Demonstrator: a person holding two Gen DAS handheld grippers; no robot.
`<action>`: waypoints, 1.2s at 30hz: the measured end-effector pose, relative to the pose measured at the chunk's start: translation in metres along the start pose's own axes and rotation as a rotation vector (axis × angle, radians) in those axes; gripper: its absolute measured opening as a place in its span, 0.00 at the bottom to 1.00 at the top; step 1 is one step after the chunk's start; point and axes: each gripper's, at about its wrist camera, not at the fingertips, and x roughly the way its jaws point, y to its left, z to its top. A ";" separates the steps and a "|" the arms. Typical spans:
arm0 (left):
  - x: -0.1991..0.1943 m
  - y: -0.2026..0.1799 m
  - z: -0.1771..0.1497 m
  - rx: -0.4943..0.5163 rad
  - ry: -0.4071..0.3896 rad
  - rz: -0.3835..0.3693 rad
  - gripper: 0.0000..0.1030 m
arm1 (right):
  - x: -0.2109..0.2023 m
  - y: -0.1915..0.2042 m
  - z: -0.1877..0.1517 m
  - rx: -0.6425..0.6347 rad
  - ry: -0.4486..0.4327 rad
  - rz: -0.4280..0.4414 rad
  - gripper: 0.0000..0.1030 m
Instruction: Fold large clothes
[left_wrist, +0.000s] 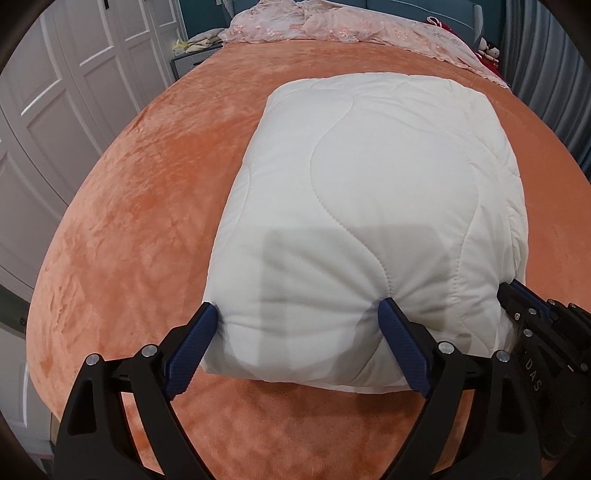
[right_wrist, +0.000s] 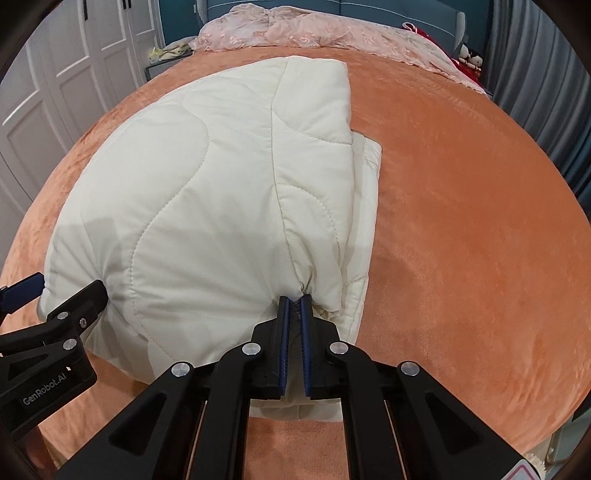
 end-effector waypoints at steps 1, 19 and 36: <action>0.001 0.000 0.000 0.002 -0.003 0.003 0.85 | 0.000 0.000 0.000 0.001 -0.001 0.000 0.04; -0.031 0.004 -0.011 -0.024 -0.025 0.016 0.85 | -0.065 -0.005 -0.009 0.058 -0.075 0.050 0.56; -0.088 -0.019 -0.073 0.018 -0.090 0.090 0.86 | -0.113 -0.027 -0.074 0.061 -0.129 0.016 0.69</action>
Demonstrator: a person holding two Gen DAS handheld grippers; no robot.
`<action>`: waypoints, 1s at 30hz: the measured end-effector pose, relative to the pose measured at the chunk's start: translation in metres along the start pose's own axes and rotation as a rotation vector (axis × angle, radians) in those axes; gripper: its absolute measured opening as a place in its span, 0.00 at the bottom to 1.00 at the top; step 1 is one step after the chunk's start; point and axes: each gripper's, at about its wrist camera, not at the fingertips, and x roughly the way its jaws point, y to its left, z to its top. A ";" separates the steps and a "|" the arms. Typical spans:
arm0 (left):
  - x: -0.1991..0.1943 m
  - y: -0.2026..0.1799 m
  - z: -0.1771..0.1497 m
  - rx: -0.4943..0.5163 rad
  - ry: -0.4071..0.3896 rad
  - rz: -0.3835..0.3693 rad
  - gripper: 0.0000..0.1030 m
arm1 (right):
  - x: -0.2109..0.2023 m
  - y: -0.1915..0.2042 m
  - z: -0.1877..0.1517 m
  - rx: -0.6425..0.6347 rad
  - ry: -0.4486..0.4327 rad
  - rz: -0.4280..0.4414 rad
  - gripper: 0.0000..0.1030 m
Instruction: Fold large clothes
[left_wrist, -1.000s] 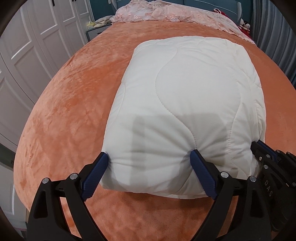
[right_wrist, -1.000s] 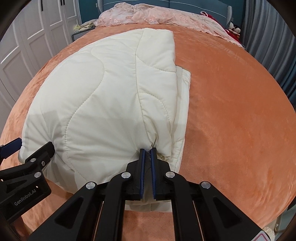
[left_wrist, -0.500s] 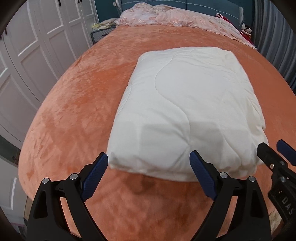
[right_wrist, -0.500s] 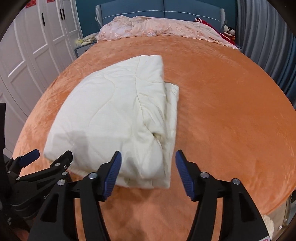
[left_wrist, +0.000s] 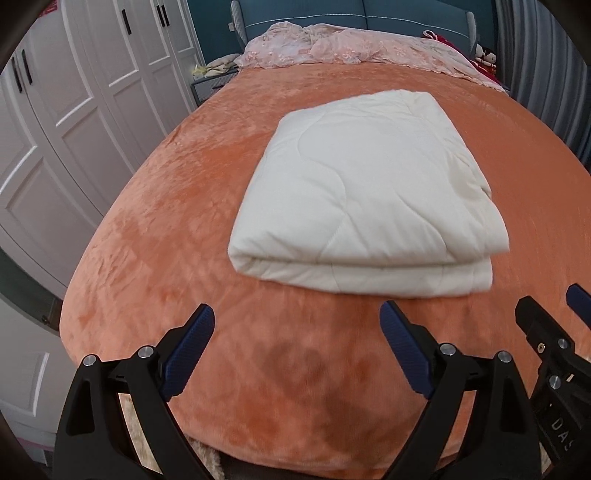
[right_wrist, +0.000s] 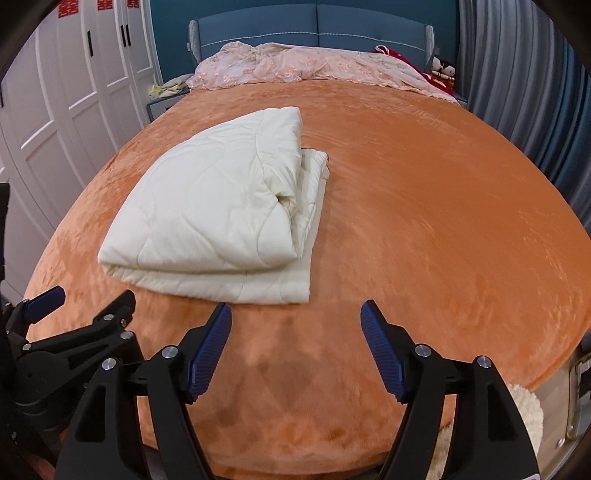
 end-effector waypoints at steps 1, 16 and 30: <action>-0.001 -0.001 -0.002 0.002 0.000 -0.002 0.86 | -0.002 0.000 -0.002 -0.004 -0.005 -0.002 0.69; -0.020 -0.007 -0.043 0.005 -0.034 0.016 0.86 | -0.019 -0.004 -0.042 -0.006 -0.047 -0.032 0.70; -0.023 -0.007 -0.066 -0.007 -0.062 0.027 0.86 | -0.023 -0.006 -0.062 -0.002 -0.067 -0.037 0.70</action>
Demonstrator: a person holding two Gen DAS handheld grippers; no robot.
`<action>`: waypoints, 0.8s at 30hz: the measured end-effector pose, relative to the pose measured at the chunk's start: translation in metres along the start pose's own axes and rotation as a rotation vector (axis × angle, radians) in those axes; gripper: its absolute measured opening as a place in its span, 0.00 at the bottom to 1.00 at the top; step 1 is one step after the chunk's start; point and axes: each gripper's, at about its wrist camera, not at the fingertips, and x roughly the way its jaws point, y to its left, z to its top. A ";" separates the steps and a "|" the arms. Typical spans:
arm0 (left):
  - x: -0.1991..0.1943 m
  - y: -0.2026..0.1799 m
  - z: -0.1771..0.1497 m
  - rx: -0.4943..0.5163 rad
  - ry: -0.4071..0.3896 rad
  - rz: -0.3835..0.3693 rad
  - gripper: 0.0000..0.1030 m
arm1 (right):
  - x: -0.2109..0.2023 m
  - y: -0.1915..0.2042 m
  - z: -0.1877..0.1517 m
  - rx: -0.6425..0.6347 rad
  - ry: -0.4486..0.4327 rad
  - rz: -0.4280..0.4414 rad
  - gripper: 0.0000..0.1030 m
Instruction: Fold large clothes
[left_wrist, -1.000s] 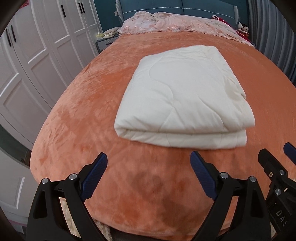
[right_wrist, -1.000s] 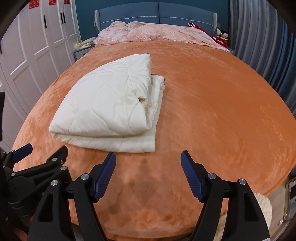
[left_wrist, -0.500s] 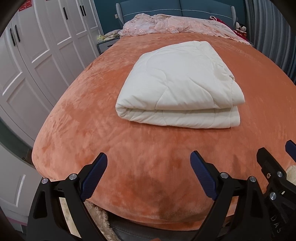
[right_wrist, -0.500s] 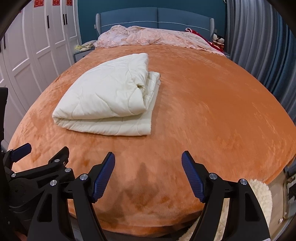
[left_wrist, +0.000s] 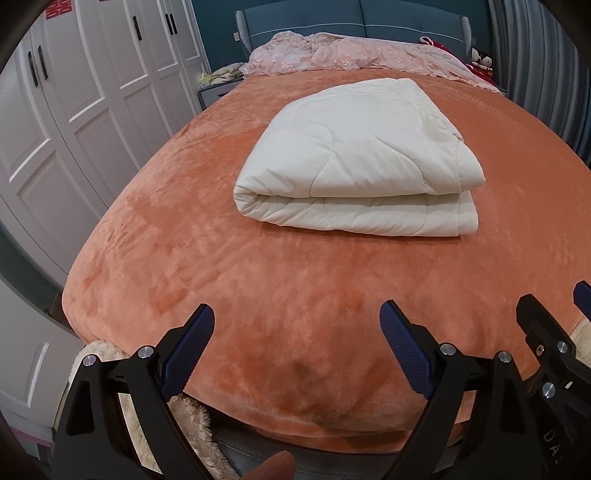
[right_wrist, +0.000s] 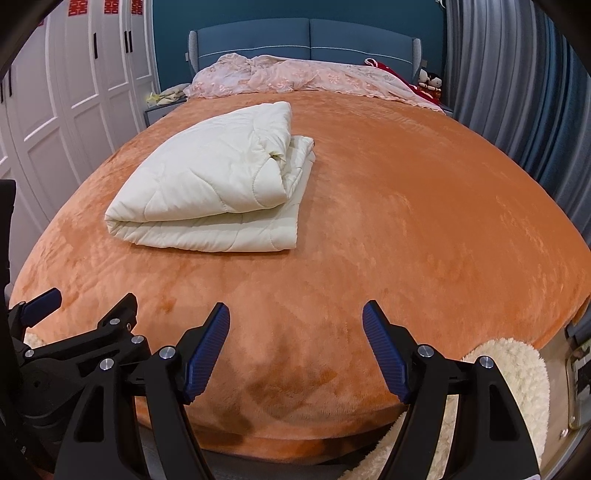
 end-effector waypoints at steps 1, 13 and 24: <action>0.000 0.000 -0.001 -0.001 -0.003 0.006 0.86 | 0.000 0.001 0.000 -0.004 -0.001 -0.001 0.70; -0.008 0.005 -0.002 -0.015 -0.018 0.024 0.86 | -0.008 0.003 -0.002 -0.016 -0.034 -0.001 0.70; -0.007 0.005 -0.002 -0.012 -0.019 0.028 0.86 | -0.008 0.004 -0.002 -0.023 -0.033 0.000 0.70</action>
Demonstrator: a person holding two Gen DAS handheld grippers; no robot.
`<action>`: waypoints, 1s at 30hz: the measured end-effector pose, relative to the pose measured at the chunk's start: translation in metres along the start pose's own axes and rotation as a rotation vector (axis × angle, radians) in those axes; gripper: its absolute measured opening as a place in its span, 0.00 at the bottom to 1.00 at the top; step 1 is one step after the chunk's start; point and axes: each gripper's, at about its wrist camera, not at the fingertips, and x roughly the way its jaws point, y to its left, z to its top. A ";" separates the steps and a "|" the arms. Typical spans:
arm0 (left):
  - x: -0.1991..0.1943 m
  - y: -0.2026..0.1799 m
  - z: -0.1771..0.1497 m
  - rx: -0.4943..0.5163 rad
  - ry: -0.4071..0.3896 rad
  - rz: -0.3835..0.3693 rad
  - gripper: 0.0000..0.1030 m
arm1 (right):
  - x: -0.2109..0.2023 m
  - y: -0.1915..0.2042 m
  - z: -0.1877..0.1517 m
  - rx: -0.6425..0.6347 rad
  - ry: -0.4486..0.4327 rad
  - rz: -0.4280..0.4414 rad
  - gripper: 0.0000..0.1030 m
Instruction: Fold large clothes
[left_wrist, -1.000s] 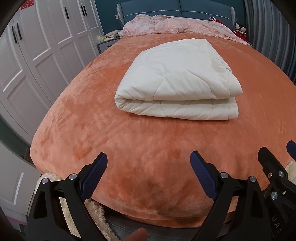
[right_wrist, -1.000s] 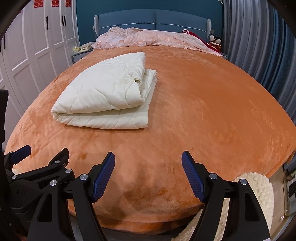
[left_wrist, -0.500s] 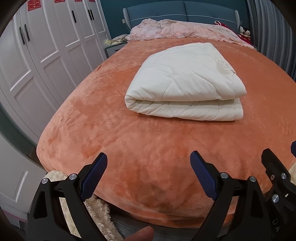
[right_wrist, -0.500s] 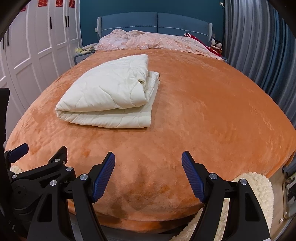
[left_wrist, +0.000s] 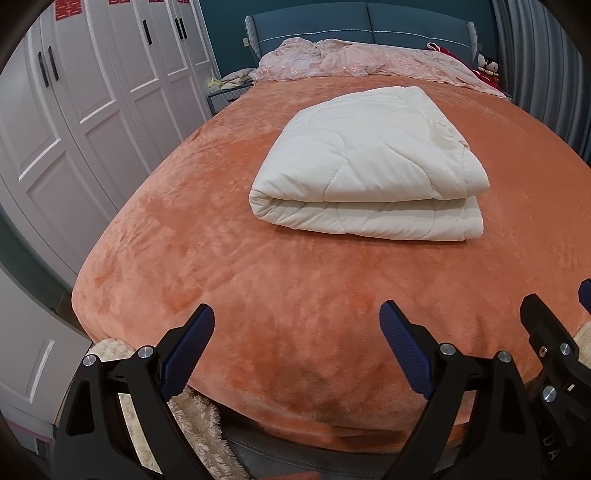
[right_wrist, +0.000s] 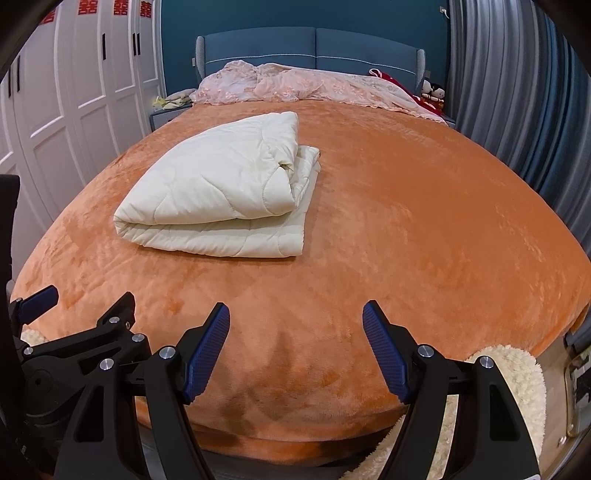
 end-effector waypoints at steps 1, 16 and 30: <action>0.000 0.001 0.000 -0.001 0.001 -0.001 0.85 | 0.000 0.000 0.000 -0.001 0.002 0.001 0.70; 0.003 0.001 -0.001 0.007 -0.002 0.015 0.83 | 0.002 0.000 0.000 0.000 0.005 0.002 0.70; 0.004 0.002 -0.001 0.008 -0.007 0.019 0.82 | 0.004 0.003 -0.002 0.002 0.006 -0.003 0.70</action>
